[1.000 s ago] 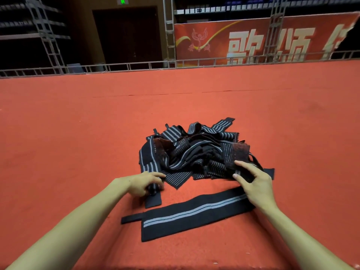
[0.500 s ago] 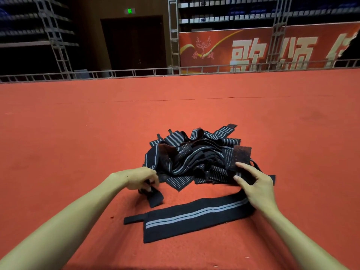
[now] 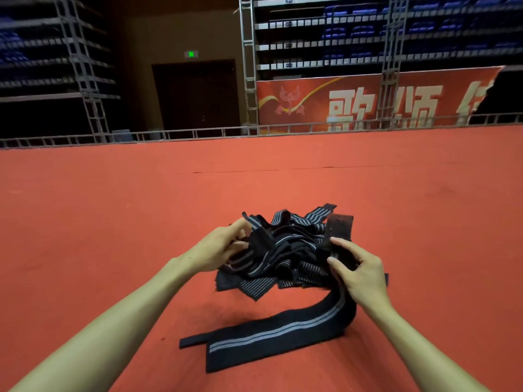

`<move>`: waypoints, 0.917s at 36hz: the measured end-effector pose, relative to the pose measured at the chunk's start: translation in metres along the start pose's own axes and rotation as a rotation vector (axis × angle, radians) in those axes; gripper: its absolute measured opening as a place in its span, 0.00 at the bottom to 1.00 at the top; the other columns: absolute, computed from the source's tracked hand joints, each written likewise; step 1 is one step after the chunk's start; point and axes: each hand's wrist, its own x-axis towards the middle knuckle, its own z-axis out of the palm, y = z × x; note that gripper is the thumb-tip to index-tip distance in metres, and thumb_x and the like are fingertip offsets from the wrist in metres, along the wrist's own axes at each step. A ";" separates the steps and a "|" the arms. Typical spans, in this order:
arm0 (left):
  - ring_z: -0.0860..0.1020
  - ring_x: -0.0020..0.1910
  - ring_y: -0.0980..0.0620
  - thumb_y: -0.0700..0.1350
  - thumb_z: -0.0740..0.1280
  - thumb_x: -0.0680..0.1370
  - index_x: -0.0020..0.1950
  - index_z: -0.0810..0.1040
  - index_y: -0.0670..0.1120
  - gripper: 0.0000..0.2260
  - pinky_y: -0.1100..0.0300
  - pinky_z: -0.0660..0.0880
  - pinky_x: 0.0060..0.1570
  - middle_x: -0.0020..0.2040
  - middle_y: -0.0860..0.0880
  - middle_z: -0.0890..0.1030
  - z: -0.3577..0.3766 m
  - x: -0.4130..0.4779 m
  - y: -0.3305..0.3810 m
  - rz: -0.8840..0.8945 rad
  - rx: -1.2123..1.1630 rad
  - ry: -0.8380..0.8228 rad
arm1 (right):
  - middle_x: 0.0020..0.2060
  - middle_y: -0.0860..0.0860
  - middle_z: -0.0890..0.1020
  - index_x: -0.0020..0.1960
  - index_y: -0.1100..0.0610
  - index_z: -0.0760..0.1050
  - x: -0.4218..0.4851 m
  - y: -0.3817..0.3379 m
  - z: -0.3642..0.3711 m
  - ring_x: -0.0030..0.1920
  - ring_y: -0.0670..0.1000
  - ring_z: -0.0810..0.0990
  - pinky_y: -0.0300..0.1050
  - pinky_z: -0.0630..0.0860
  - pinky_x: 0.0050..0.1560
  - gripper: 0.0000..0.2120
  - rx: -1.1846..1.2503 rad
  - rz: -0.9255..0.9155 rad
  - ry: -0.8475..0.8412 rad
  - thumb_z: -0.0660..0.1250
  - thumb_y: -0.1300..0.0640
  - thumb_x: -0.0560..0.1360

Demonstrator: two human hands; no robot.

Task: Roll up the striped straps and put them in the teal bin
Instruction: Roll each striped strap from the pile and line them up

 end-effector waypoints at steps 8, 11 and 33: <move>0.77 0.41 0.61 0.35 0.64 0.81 0.51 0.80 0.45 0.08 0.67 0.71 0.46 0.45 0.56 0.81 -0.021 0.009 0.053 0.074 -0.258 0.087 | 0.50 0.41 0.84 0.54 0.46 0.81 0.024 -0.028 -0.018 0.52 0.33 0.80 0.31 0.73 0.57 0.19 0.088 -0.026 -0.011 0.76 0.67 0.70; 0.80 0.48 0.52 0.34 0.67 0.78 0.55 0.80 0.49 0.12 0.60 0.76 0.51 0.52 0.58 0.81 -0.032 0.016 0.065 0.107 -0.358 0.129 | 0.49 0.38 0.83 0.52 0.44 0.81 0.037 -0.038 -0.018 0.53 0.33 0.79 0.32 0.72 0.58 0.19 0.089 -0.040 -0.014 0.76 0.66 0.70; 0.78 0.47 0.66 0.23 0.62 0.74 0.55 0.79 0.44 0.20 0.70 0.74 0.54 0.49 0.49 0.80 -0.145 0.090 0.129 0.104 -0.549 0.548 | 0.49 0.46 0.84 0.54 0.52 0.82 0.161 -0.183 -0.080 0.52 0.44 0.83 0.36 0.78 0.55 0.20 0.311 -0.207 -0.017 0.71 0.74 0.71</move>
